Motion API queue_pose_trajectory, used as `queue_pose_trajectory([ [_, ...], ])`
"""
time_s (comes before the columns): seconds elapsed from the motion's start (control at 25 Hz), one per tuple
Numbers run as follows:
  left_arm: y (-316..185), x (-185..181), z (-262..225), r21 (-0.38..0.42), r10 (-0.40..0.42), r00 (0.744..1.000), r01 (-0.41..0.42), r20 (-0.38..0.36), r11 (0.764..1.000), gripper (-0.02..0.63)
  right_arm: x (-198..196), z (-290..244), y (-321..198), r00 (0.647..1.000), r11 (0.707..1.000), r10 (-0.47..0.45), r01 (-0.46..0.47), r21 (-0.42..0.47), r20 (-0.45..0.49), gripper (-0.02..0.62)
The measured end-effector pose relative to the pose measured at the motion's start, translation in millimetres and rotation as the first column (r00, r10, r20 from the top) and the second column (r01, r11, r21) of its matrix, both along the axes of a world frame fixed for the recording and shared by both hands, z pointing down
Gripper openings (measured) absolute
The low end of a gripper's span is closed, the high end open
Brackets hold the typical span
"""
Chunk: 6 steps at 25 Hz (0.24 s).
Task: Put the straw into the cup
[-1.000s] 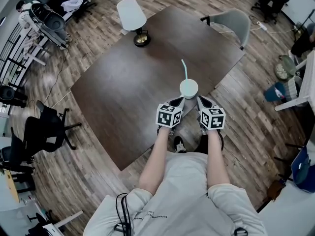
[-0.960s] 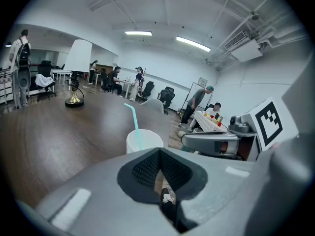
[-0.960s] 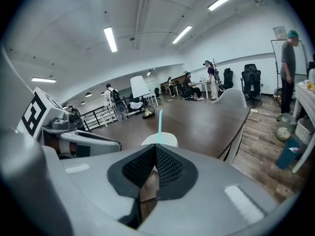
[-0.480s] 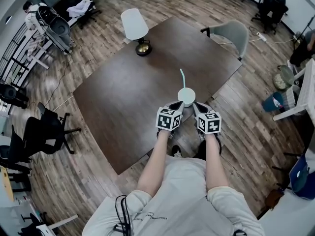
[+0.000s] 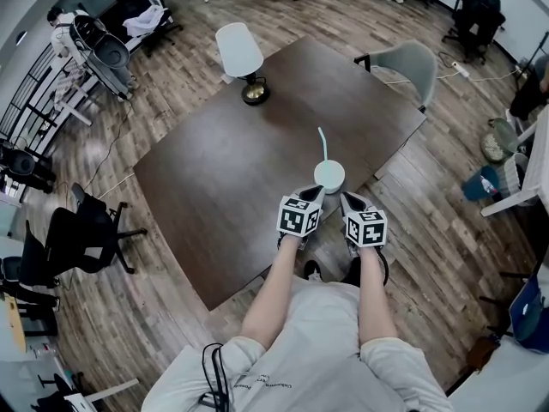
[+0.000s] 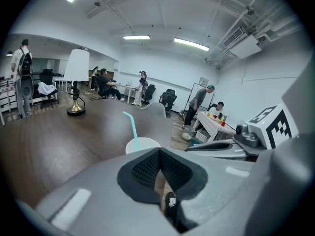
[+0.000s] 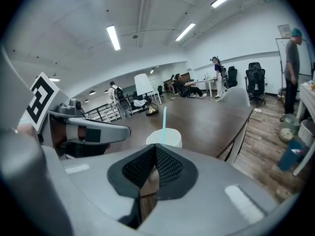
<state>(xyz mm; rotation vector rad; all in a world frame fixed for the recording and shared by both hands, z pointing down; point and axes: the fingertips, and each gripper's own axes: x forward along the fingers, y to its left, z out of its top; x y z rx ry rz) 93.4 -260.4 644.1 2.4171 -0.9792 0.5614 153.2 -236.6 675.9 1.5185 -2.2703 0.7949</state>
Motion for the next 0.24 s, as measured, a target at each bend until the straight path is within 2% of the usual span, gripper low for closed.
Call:
queue_pose_trajectory([
  [0.24, -13.2, -5.7, -1.8, 0.011, -0.045, 0.999, 0.046, -0.018, 0.999, 0.002, 6.0, 2.7, -1.5, 1.0, 1.0, 0.005, -0.005, -0.003, -0.023, 0.023],
])
